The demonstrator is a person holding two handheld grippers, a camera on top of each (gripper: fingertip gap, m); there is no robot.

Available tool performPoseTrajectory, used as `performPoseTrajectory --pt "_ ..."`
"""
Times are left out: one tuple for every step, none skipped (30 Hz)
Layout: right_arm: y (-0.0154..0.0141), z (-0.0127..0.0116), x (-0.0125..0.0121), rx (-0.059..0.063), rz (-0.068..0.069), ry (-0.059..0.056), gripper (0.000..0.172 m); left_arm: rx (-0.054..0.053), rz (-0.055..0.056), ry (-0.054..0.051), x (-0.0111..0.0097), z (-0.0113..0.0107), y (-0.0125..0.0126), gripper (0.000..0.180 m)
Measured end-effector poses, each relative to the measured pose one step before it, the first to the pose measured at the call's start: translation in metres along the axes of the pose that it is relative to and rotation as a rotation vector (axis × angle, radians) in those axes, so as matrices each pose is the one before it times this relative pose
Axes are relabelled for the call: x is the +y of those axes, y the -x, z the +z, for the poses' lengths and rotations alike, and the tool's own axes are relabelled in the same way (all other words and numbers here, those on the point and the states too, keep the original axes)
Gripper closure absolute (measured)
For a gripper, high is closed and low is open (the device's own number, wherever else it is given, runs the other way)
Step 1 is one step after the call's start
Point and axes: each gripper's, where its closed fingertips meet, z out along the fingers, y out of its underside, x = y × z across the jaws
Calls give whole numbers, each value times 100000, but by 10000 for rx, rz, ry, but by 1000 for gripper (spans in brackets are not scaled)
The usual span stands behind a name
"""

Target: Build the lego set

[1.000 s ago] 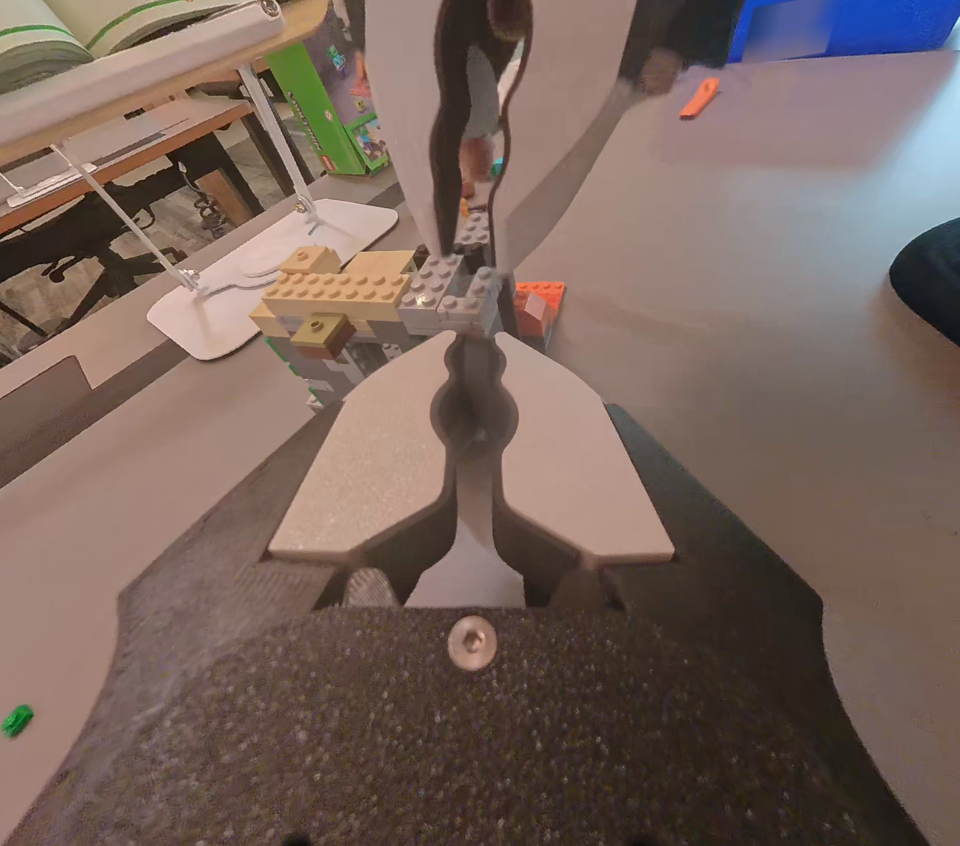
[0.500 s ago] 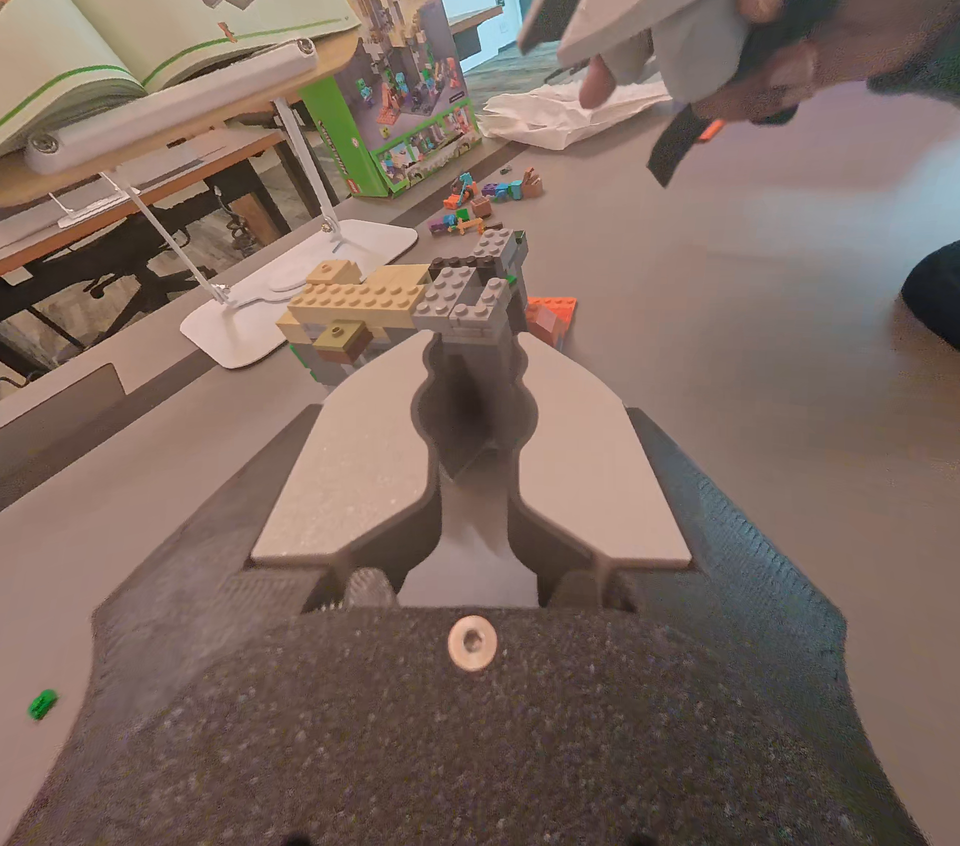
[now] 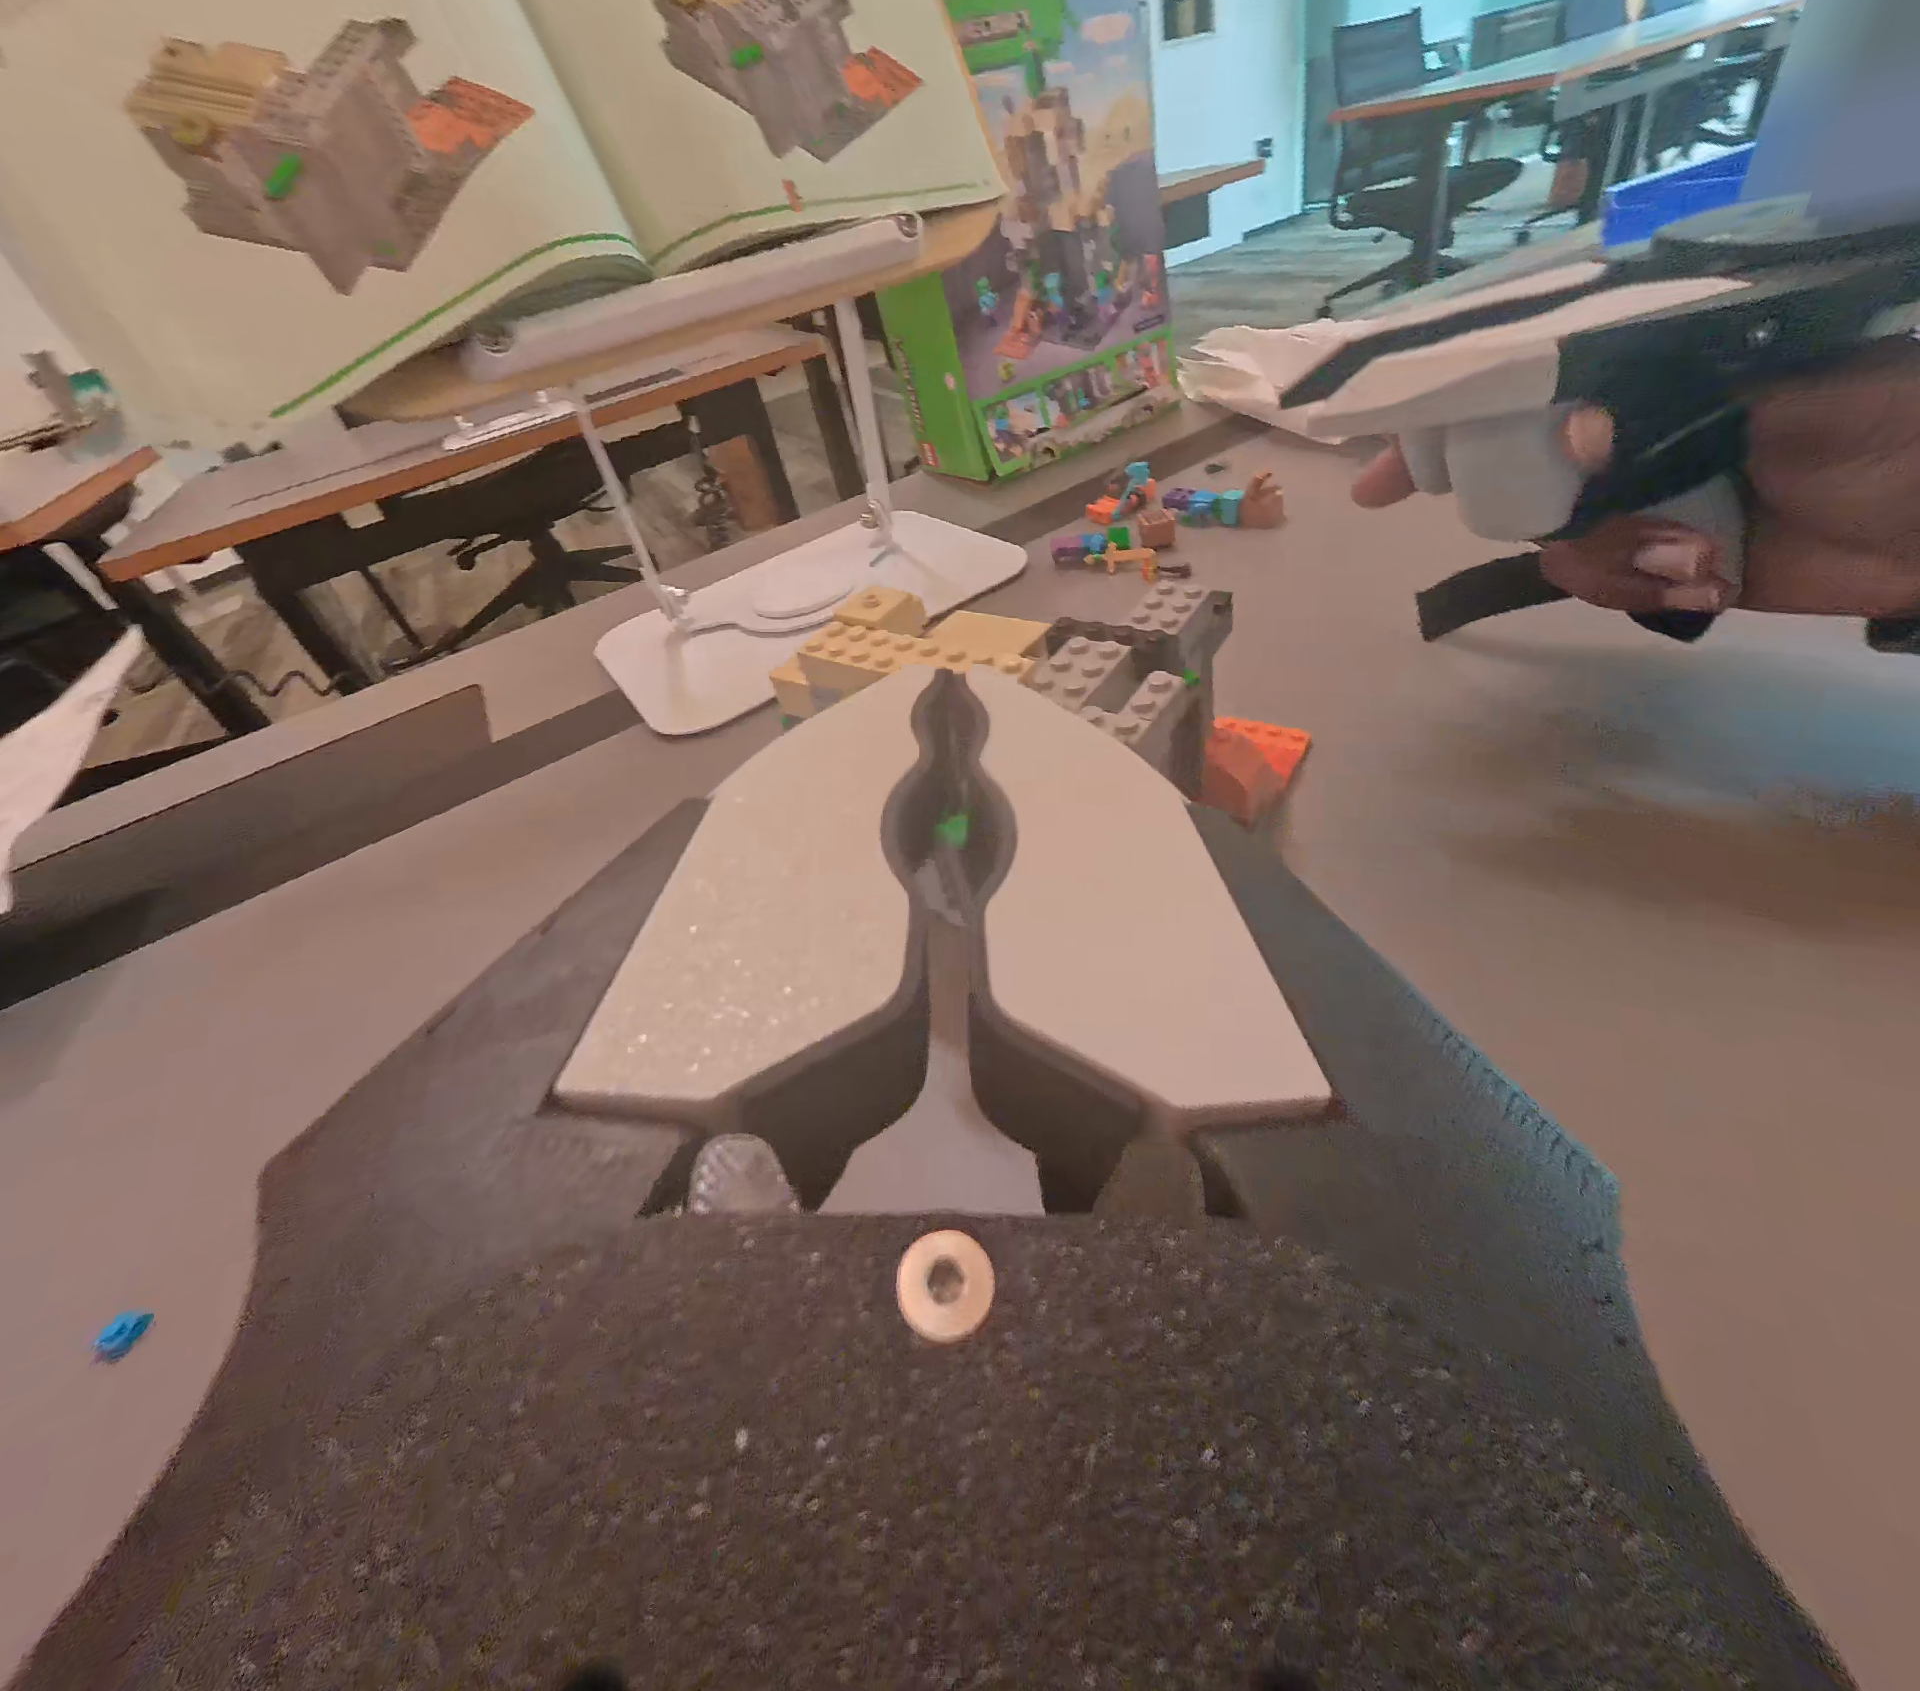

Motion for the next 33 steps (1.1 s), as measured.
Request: performPoseTrajectory --pt "-61 104 105 32 11 26 145 -212 2 -14 -50 -118 349 180" --pt "0 90 47 32 -22 8 144 -223 -45 30 49 -80 448 180" --pt "96 85 79 -4 -71 31 143 -145 -104 33 94 -37 413 180" --pt "131 124 171 3 -102 82 141 -59 -162 31 119 -10 324 180" --pt "195 168 232 -28 -127 120 138 -18 -181 1 87 -9 278 180" --pt "312 212 298 -106 -131 150 135 31 -153 -12 63 -6 165 180" --pt "433 255 413 -209 -116 222 131 90 -94 52 142 37 7 180" --pt "356 261 438 -165 -68 253 127 74 -35 60 146 22 -38 180" --pt "278 241 320 -132 -93 168 124 97 23 3 30 -9 -141 180" --pt "301 219 288 -177 -135 152 122 70 56 -15 -49 -38 -145 180" --pt "192 249 373 -147 -61 198 120 37 86 -35 -101 -57 -121 180" --pt "308 265 376 -267 27 174 118 50 94 -30 -85 -77 -142 180" --pt "406 314 355 -353 70 163 118 38 86 -2 -40 -61 -113 180" --pt "238 363 323 -246 -3 169 115 54 77 4 -21 -52 -124 180" --pt "140 417 257 -176 -141 175 113 66 55 21 17 -45 -111 179" --pt "176 464 179 -221 -242 192 111 73 34 48 77 -18 -98 178" --pt "123 492 96 -217 -207 191 109 124 20 133 246 63 -143 176" --pt "219 484 7 -292 -169 146 109 92 -23 252 469 112 -69 173" --pt "324 457 -11 -359 -159 131 110 71 -41 240 491 158 -17 171" --pt "255 464 163 -319 -203 250 113 197 -38 253 537 205 -147 166" --pt "33 421 219 -183 -271 300 116 203 -66 322 661 284 -139 161" --pt "-60 324 184 -133 -316 266 121 197 -72 262 562 253 -117 156" --pt "-11 177 86 -196 -264 192 128 293 -40 163 366 210 -263 152" --pt "-155 17 3 -156 -214 128 137 257 -7 185 390 185 -267 149" --pt "42 -10 5 -349 -175 116 139 162 36 191 387 162 -186 147" --pt "15 -49 77 -396 -108 158 140 112 67 145 295 150 -167 147" --pt "52 -64 68 -445 -95 143 143 94 75 128 221 132 -185 147" --pt "42 -115 84 -457 -98 121 145 21 85 123 188 123 -114 148" --pt "60 -136 100 -486 -102 92 147 -59 119 124 184 106 -26 150" --pt "129 -167 98 -548 -116 52 149 -45 143 132 192 115 -44 153" --pt "-124 -194 129 -373 -63 71 149 -54 111 129 176 100 -12 156" --pt "-244 -224 185 -299 -101 109 150 -128 76 114 165 117 141 158" --pt "-191 -249 176 -296 -18 98 150 -144 65 112 131 165 258 160"
